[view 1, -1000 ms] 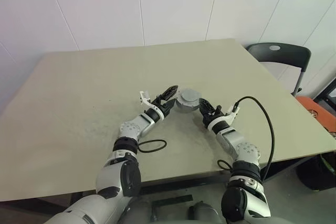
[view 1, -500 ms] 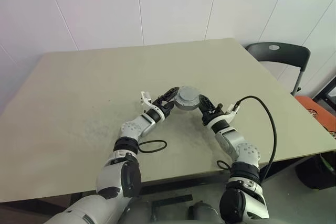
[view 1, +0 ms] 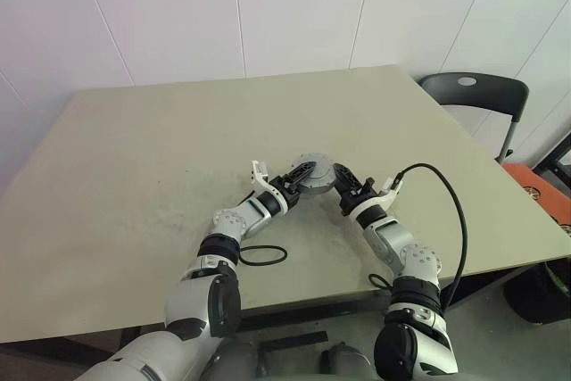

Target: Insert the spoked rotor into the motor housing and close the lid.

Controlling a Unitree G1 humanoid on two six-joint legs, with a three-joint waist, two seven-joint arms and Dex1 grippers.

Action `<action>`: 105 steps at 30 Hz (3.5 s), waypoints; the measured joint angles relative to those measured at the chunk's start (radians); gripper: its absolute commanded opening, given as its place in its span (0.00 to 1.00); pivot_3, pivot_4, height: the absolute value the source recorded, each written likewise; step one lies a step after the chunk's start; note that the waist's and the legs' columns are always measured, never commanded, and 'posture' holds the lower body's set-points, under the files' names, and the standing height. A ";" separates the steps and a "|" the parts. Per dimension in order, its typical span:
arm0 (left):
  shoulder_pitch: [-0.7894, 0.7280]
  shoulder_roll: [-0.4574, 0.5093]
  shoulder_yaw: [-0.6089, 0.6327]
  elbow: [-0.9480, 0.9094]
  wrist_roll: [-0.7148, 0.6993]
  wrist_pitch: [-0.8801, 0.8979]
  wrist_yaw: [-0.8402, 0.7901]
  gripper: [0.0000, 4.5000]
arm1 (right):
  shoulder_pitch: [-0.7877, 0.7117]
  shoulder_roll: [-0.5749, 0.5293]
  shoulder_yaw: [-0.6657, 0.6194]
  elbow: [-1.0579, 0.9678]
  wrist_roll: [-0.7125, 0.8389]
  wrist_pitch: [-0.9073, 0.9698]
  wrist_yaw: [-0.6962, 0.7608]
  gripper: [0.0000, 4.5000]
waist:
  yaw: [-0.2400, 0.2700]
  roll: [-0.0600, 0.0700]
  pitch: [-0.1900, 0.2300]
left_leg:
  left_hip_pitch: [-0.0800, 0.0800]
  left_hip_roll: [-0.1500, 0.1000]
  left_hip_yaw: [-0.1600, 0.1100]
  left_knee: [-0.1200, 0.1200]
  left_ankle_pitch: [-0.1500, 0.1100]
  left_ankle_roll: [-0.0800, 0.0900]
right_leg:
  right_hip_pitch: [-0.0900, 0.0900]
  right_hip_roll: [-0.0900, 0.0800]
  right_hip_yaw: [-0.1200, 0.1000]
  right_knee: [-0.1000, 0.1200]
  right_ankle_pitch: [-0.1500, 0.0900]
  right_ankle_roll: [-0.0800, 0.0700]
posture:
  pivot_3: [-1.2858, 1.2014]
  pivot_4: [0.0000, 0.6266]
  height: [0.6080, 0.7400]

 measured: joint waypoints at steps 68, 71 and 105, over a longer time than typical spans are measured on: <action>-0.015 0.169 0.248 0.240 0.087 -0.944 0.311 0.76 | -0.017 -0.022 0.120 0.012 -0.119 -0.191 0.056 0.62 | -0.036 -0.002 -0.001 | 0.021 0.006 0.012 0.002 0.000 -0.001 | 0.006 0.002 0.004 0.015 0.002 -0.001 | 0.52 0.00 1.00; -0.028 0.165 0.235 0.239 0.112 -0.968 0.350 0.94 | -0.016 -0.021 0.122 0.013 -0.121 -0.190 0.057 0.62 | -0.036 -0.001 -0.001 | 0.022 0.007 0.013 0.002 0.000 -0.001 | 0.006 0.002 0.004 0.016 0.003 -0.001 | 0.52 0.00 1.00; 0.065 0.206 -0.102 0.148 0.502 -1.225 0.090 1.00 | 0.029 -0.119 0.284 -0.116 -0.345 -0.281 0.149 0.89 | -0.004 -0.011 0.001 | 0.018 0.005 0.022 -0.006 -0.004 -0.009 | -0.015 -0.003 0.003 0.014 0.006 -0.006 | 0.52 0.00 1.00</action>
